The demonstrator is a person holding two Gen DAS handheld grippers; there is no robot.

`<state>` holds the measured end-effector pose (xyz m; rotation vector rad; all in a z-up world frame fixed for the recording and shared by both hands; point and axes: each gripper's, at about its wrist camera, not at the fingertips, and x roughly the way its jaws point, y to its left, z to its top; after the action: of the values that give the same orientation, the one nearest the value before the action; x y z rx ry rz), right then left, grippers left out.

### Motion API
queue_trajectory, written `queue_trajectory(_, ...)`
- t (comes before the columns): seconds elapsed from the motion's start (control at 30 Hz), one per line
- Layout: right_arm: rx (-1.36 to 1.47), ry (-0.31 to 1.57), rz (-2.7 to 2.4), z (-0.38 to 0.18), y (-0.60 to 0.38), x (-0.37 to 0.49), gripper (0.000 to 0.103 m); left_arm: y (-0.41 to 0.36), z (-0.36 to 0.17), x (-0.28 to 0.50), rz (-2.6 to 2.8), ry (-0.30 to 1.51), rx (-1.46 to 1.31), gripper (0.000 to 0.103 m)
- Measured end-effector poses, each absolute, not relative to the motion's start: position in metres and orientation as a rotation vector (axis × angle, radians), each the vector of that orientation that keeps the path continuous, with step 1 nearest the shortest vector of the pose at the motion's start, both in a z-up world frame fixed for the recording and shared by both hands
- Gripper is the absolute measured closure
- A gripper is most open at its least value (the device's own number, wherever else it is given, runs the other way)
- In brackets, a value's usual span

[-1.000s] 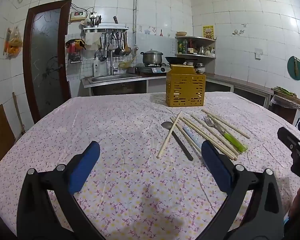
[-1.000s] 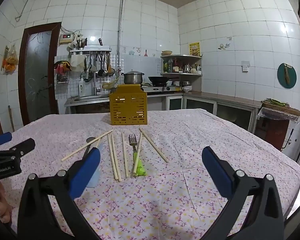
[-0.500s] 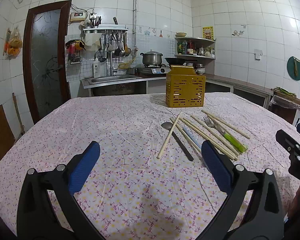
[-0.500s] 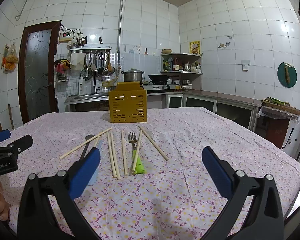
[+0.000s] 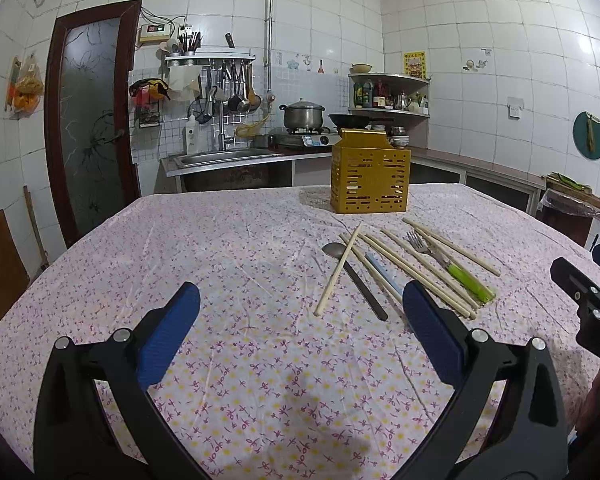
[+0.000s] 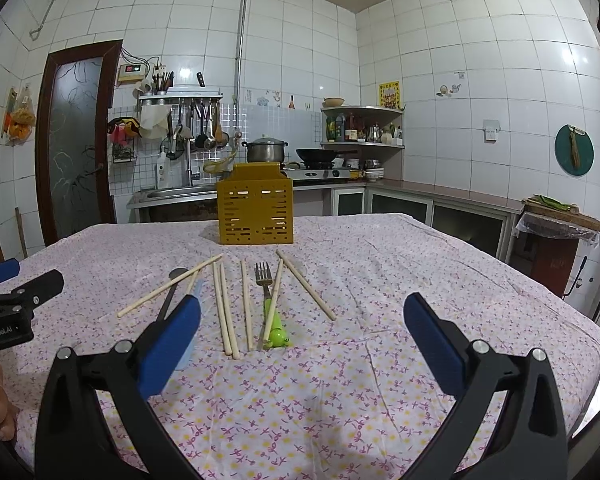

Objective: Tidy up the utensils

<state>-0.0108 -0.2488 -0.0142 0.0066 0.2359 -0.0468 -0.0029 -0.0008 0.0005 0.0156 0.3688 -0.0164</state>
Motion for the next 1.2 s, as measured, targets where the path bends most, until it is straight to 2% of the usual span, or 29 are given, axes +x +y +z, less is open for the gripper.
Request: queue_trajectory(1.2,0.009,0.239,-0.053,-0.0187,-0.2481,-0.0104,0.004,-0.0010,-0.0010,-0.0034,-0.024,0.359,0.020,0.005)
